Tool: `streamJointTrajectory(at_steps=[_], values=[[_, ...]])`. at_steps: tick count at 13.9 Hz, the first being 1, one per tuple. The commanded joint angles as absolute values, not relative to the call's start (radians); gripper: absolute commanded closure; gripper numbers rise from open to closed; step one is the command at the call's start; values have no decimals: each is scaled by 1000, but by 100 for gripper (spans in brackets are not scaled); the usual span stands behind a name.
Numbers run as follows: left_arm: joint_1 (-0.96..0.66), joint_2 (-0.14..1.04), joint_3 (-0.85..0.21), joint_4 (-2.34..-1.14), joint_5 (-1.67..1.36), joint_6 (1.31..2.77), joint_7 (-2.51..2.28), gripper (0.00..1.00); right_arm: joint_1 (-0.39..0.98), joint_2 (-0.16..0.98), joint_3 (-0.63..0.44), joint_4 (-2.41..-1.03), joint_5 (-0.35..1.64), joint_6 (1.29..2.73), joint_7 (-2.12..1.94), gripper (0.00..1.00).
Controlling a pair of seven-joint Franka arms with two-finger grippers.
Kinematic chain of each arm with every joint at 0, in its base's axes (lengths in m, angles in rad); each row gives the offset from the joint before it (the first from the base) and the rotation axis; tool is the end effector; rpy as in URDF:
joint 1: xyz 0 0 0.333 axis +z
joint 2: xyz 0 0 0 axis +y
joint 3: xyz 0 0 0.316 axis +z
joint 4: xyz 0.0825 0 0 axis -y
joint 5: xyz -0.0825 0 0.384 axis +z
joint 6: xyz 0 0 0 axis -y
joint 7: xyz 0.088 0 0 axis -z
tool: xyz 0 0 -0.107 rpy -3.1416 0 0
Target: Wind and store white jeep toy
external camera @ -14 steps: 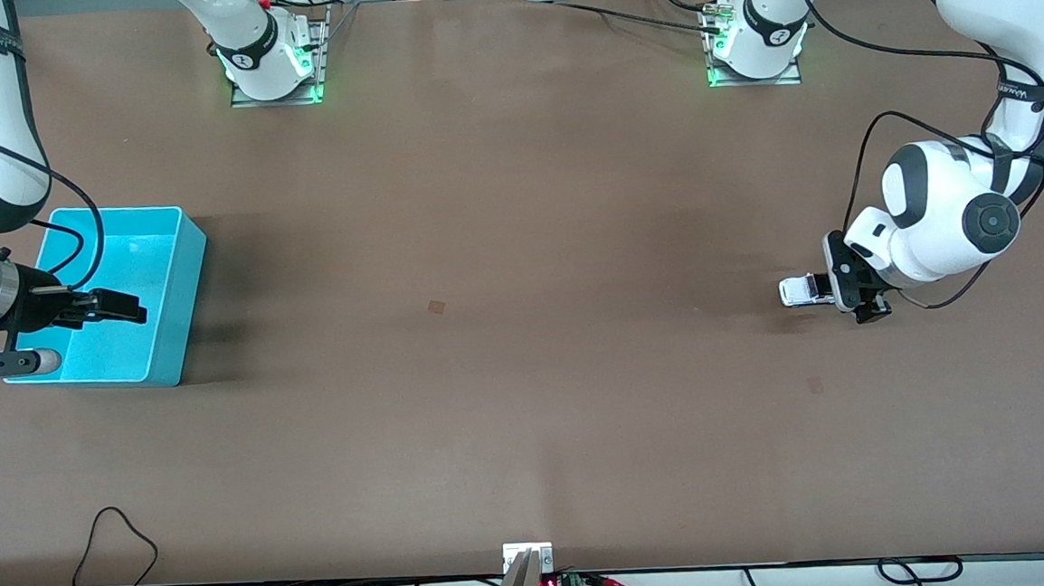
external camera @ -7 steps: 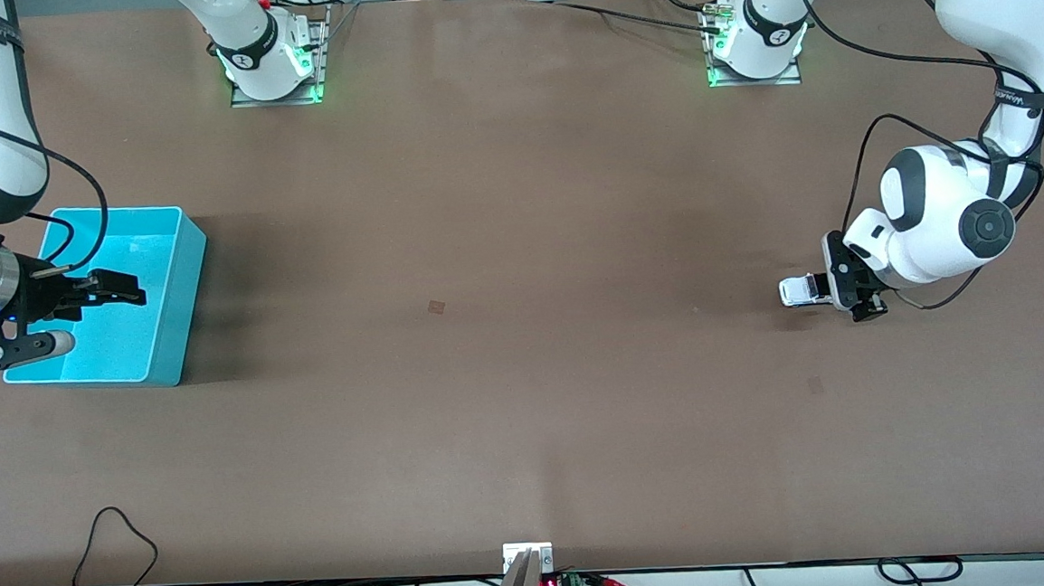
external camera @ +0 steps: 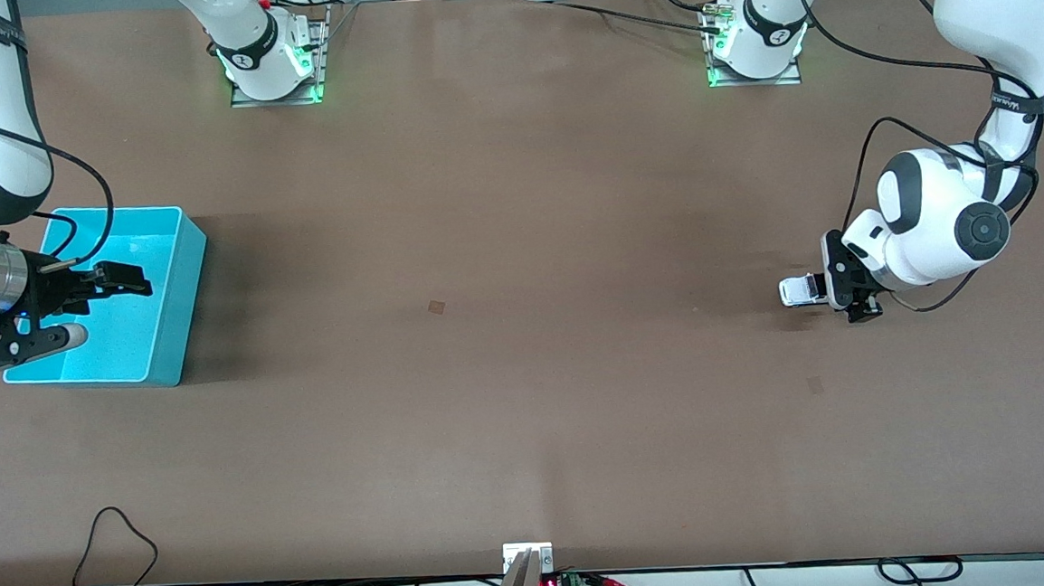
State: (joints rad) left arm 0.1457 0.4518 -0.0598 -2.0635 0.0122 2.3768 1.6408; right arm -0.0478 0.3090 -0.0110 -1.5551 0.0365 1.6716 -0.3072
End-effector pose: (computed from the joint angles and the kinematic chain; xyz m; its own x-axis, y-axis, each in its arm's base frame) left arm 0.5745 0.0496 0.2008 0.0126 -0.9995 0.0285 -0.9907 -0.0087 0.1355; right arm 0.6312 -0.0329 0.4551 0.9545 0.2429 -0.1728 0.2307 -0.9690 -0.0880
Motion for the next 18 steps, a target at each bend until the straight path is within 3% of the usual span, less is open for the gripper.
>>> streamJointTrajectory(at_steps=[1, 3, 11, 18], values=[[155, 449, -66, -2068, -18, 2388, 1710, 9, -45, 307, -3, -1554, 40, 1617, -328, 0], [155, 446, -66, -2071, -20, 2388, 1710, 20, -38, 301, -3, -1572, 38, 1597, -327, 0], [158, 420, -80, -2103, -25, 2396, 1710, 21, -2, 100, -5, -1897, 32, 1750, -275, 0], [158, 419, -80, -2103, -25, 2401, 1710, 47, 37, 0, -3, -2028, 20, 1827, -236, 0]])
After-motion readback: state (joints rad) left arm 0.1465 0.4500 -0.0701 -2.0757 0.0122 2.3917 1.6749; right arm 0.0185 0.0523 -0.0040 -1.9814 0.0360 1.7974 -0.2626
